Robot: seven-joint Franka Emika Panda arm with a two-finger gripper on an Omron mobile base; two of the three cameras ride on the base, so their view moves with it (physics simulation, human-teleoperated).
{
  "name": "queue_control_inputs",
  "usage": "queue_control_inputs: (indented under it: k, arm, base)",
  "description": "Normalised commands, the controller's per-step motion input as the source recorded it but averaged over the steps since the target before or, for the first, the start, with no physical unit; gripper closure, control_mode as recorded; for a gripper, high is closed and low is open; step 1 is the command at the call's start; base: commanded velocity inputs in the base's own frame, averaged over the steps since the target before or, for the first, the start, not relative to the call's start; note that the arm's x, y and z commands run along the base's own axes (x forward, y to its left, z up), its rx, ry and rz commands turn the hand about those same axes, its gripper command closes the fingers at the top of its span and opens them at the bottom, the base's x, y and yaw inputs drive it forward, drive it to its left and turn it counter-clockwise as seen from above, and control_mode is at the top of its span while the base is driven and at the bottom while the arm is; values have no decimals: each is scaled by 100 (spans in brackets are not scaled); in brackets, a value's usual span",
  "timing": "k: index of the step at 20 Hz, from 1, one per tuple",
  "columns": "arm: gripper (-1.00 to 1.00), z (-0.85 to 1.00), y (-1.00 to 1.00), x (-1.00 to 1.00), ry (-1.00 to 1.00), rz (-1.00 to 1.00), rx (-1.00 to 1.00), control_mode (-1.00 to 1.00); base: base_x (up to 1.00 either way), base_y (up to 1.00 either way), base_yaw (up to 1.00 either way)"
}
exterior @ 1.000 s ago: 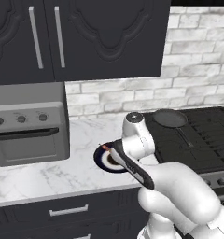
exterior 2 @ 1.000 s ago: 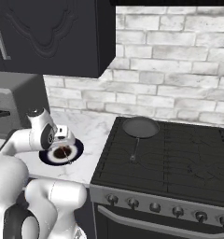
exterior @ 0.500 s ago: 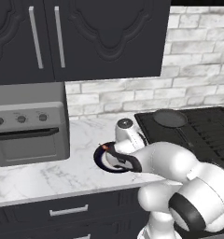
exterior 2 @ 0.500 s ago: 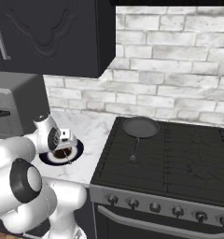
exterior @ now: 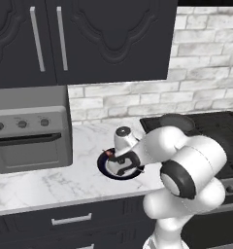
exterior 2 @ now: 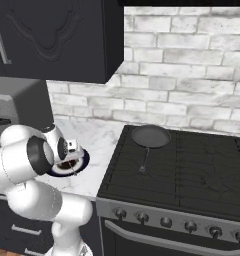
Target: Place the cold items (eggplant and bell pepper) from the fridge in one tupperware on the dining counter. Place the warm items (hot dog and kebab skewer) in the stove area in another tupperware.
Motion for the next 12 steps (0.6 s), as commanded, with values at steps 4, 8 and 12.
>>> queue_control_inputs:
  k: [4, 8, 12]
  arm:
    - [100, -26, 13, 17, 8, 2, -5, -100]
    - [100, -13, 1, 1, 5, 1, -1, -100]
    - [100, -7, 0, -9, 0, 0, 0, -100]
  base:
    - [0, 0, 0]
    - [0, 0, 0]
    - [0, 0, 0]
